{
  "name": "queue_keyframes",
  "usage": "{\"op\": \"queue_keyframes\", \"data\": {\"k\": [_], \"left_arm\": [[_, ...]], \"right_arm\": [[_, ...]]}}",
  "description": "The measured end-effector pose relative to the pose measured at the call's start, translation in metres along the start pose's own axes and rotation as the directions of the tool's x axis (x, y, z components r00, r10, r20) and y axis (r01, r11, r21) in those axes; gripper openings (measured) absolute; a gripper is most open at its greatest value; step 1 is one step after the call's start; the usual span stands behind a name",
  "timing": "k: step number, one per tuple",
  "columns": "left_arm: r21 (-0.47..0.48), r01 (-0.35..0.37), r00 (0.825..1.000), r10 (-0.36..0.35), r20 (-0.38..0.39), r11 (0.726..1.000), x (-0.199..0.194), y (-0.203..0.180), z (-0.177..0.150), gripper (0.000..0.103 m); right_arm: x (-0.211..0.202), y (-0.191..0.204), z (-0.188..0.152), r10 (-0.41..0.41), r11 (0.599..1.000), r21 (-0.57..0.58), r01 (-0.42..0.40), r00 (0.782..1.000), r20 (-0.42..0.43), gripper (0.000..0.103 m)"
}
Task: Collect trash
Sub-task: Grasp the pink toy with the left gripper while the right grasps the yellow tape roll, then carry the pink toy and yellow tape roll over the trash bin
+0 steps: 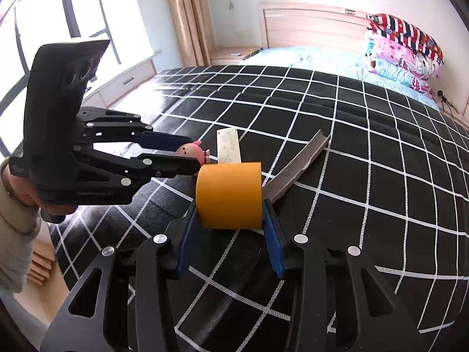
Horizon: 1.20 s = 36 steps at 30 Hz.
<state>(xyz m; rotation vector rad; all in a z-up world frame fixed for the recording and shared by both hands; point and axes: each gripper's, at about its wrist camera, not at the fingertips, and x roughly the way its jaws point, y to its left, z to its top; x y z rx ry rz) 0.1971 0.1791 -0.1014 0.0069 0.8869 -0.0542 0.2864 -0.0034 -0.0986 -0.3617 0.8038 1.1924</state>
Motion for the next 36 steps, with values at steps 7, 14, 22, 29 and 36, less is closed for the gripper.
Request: {"op": "queue_keyframes", "data": {"k": [7,14,22,29,36], "left_arm": [[0.003,-0.009,1.0,0.009,0.026,1.0,-0.022,-0.013,-0.004,0.028],[0.015,-0.019,0.998,0.018,0.053,1.0,-0.046,-0.032,-0.009,0.028],[0.019,-0.026,0.996,0.025,0.082,0.999,-0.071,-0.058,-0.016,0.028],[0.026,-0.027,0.994,0.024,0.103,0.999,-0.091,-0.083,-0.027,0.028],[0.019,-0.024,0.993,0.021,0.112,1.0,-0.107,-0.105,-0.042,0.028]], "right_arm": [[-0.017,0.005,-0.005,0.004,1.0,-0.002,-0.004,1.0,0.021,0.04],[-0.035,0.013,-0.018,0.001,1.0,-0.005,0.0,0.999,0.035,0.04],[-0.06,0.023,-0.03,-0.009,1.0,-0.019,0.01,0.998,0.06,0.04],[-0.08,0.032,-0.044,-0.009,0.999,-0.035,0.012,0.997,0.074,0.04],[-0.102,0.041,-0.062,-0.002,0.999,-0.053,0.007,0.996,0.089,0.04]]}}
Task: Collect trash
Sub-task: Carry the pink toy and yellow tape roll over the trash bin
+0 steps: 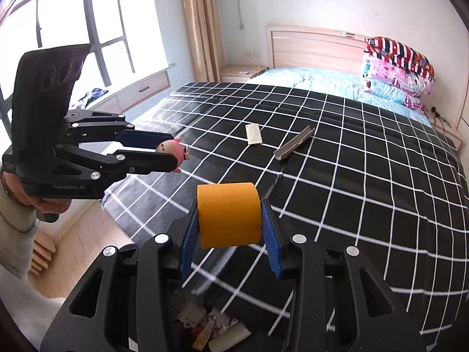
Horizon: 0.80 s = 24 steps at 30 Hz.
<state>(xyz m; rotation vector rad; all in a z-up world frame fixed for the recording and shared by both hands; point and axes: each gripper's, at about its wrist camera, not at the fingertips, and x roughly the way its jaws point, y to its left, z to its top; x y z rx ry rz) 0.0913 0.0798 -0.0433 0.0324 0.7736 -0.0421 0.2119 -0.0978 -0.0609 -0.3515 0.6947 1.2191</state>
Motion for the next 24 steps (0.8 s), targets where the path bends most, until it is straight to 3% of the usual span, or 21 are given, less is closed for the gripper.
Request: {"op": "queue_keyframes", "data": {"k": [10,24], "left_arm": [[-0.03,0.036,0.999,-0.036,0.004,0.999,-0.023,-0.036,-0.029,0.028],[-0.086,0.133,0.989,-0.138,-0.051,0.987,-0.012,-0.073,-0.079,0.028]], "right_arm": [[-0.027,0.011,-0.032,0.019,1.0,-0.019,-0.02,1.0,-0.013,0.04],[-0.027,0.017,-0.08,0.053,0.999,0.0,-0.053,0.993,-0.104,0.04]]}}
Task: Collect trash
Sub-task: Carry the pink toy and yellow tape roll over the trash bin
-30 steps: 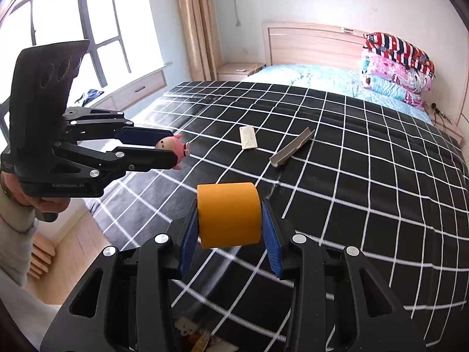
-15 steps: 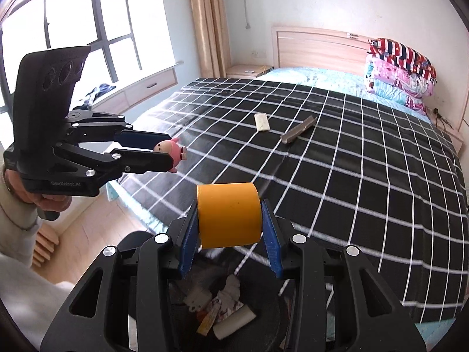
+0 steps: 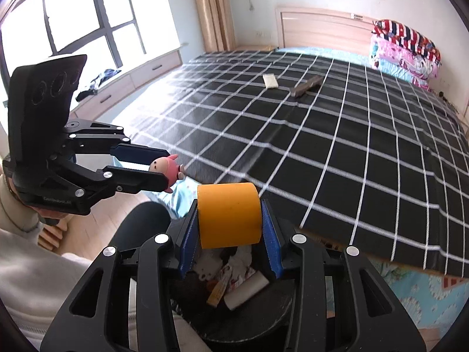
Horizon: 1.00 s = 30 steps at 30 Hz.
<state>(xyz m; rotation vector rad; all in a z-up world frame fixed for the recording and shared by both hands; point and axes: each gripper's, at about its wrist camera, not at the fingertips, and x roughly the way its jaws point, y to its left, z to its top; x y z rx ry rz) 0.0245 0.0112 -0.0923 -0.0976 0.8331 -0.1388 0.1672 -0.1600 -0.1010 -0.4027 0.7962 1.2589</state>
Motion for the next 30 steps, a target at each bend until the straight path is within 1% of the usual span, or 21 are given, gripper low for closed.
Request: {"op": "queue_keyframes", "data": {"k": [3,5,8,9,12,16,20,22,30], "left_arm": [[-0.009,0.019,1.0,-0.019,-0.021,1.0,0.005,0.0,-0.009,0.028],[-0.007,0.033,0.998,-0.033,-0.053,0.999,0.014,-0.002,-0.017,0.028],[-0.023,0.052,0.993,-0.054,-0.104,0.998,0.033,0.0,-0.03,0.028],[-0.032,0.052,0.99,-0.056,-0.129,0.998,0.043,0.001,-0.036,0.028],[-0.051,0.055,0.983,-0.063,-0.172,0.997,0.06,0.001,-0.048,0.028],[-0.07,0.046,0.972,-0.061,-0.225,0.996,0.085,0.003,-0.059,0.028],[-0.06,0.026,0.962,-0.041,-0.271,0.998,0.105,0.003,-0.065,0.028],[-0.047,0.012,0.956,-0.026,-0.294,0.999,0.115,0.002,-0.07,0.028],[-0.047,-0.008,0.937,-0.009,-0.349,0.999,0.142,0.0,-0.082,0.028]], "right_arm": [[0.007,0.0,-0.011,0.004,1.0,0.004,-0.004,0.999,-0.033,0.04],[0.013,0.0,-0.018,0.001,1.0,0.008,-0.001,0.998,-0.055,0.04],[0.029,-0.003,-0.032,0.006,1.0,0.02,-0.004,0.995,-0.104,0.04],[0.033,-0.004,-0.035,0.005,1.0,0.023,-0.003,0.993,-0.117,0.04],[0.046,-0.006,-0.046,-0.001,1.0,0.026,0.005,0.988,-0.155,0.04],[0.063,-0.01,-0.057,0.003,0.999,0.039,0.005,0.98,-0.2,0.04],[0.08,-0.015,-0.069,-0.01,0.999,0.043,0.021,0.969,-0.247,0.04],[0.089,-0.017,-0.069,-0.005,0.999,0.05,0.019,0.964,-0.264,0.04],[0.114,-0.015,-0.077,-0.018,0.999,0.031,0.03,0.943,-0.334,0.04]]}}
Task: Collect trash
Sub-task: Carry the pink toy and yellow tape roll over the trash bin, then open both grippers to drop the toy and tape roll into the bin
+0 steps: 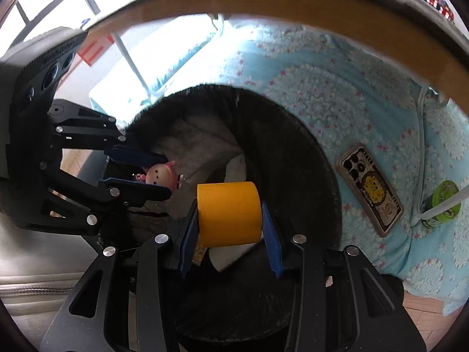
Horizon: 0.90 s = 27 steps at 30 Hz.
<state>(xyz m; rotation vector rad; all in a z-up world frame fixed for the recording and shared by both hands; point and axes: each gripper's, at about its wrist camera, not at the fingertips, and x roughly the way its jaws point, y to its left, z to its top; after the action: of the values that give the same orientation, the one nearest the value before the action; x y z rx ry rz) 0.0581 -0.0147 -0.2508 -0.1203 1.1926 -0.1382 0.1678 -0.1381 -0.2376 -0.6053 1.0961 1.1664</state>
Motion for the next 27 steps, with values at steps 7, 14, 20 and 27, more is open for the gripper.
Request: {"op": "queue_keyframes", "data": {"k": [7,14,20,27], "left_arm": [[0.015,-0.007,0.999,0.007,-0.037,1.0,0.016,-0.005,0.003,0.028],[0.016,0.006,0.998,-0.005,-0.061,1.0,0.025,-0.005,0.007,0.028],[0.002,0.026,0.998,-0.025,-0.062,1.0,0.027,-0.001,0.012,0.028],[-0.003,0.026,0.997,-0.027,-0.066,1.0,0.025,-0.002,0.015,0.03]], "right_arm": [[0.016,0.004,0.002,-0.011,1.0,-0.022,0.01,0.999,-0.048,0.04],[0.028,0.004,0.0,-0.016,1.0,-0.028,0.014,0.997,-0.076,0.04],[0.032,0.002,0.0,-0.012,1.0,-0.025,0.01,0.996,-0.087,0.041],[0.025,0.001,0.001,-0.005,1.0,-0.013,0.004,0.998,-0.062,0.045]]}}
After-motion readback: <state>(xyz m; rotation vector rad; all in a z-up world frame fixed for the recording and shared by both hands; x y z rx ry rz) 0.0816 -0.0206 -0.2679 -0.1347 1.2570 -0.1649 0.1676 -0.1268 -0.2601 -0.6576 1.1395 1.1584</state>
